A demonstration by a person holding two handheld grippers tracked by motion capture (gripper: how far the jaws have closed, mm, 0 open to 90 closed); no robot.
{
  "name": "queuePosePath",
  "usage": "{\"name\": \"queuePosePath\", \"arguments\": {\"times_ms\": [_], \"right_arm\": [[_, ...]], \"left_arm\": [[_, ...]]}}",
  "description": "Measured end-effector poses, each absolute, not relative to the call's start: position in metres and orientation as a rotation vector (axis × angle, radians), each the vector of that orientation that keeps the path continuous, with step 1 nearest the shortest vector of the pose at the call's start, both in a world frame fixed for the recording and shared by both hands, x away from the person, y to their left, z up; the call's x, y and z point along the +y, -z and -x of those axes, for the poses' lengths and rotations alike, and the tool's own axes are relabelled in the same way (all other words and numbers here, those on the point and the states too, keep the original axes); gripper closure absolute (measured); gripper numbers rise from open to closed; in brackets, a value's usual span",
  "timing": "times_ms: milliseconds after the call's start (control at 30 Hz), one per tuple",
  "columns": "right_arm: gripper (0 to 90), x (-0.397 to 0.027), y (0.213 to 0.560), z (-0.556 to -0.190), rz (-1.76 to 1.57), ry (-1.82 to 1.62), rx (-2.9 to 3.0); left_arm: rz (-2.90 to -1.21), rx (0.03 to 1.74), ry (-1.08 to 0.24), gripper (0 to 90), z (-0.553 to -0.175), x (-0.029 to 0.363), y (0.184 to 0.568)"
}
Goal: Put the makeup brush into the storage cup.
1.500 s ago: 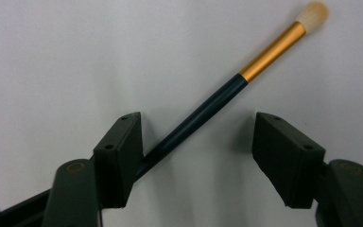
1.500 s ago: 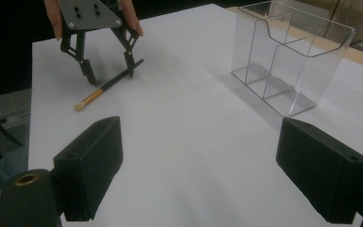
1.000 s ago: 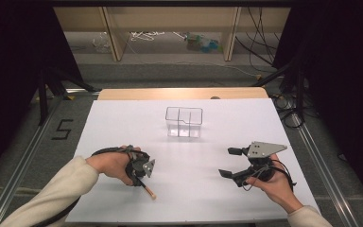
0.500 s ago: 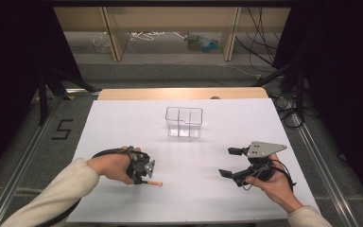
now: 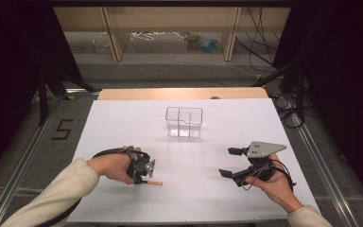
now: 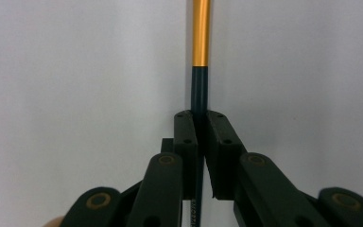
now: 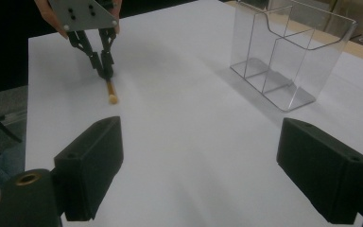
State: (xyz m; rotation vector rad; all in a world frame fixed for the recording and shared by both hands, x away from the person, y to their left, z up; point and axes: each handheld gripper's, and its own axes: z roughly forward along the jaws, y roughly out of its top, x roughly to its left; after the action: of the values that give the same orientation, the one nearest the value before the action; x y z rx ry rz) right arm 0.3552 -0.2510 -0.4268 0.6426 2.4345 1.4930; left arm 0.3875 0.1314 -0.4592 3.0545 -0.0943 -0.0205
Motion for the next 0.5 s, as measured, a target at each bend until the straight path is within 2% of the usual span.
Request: {"name": "queuePosePath", "arguments": {"times_ms": [500], "right_arm": [[16.0, -0.2522, 0.4271, -0.3563, -0.669, -1.478, 2.443]], "left_arm": [[-2.996, -0.047, -0.011, 82.9, -0.3897, 0.1364, 0.4521]]}}
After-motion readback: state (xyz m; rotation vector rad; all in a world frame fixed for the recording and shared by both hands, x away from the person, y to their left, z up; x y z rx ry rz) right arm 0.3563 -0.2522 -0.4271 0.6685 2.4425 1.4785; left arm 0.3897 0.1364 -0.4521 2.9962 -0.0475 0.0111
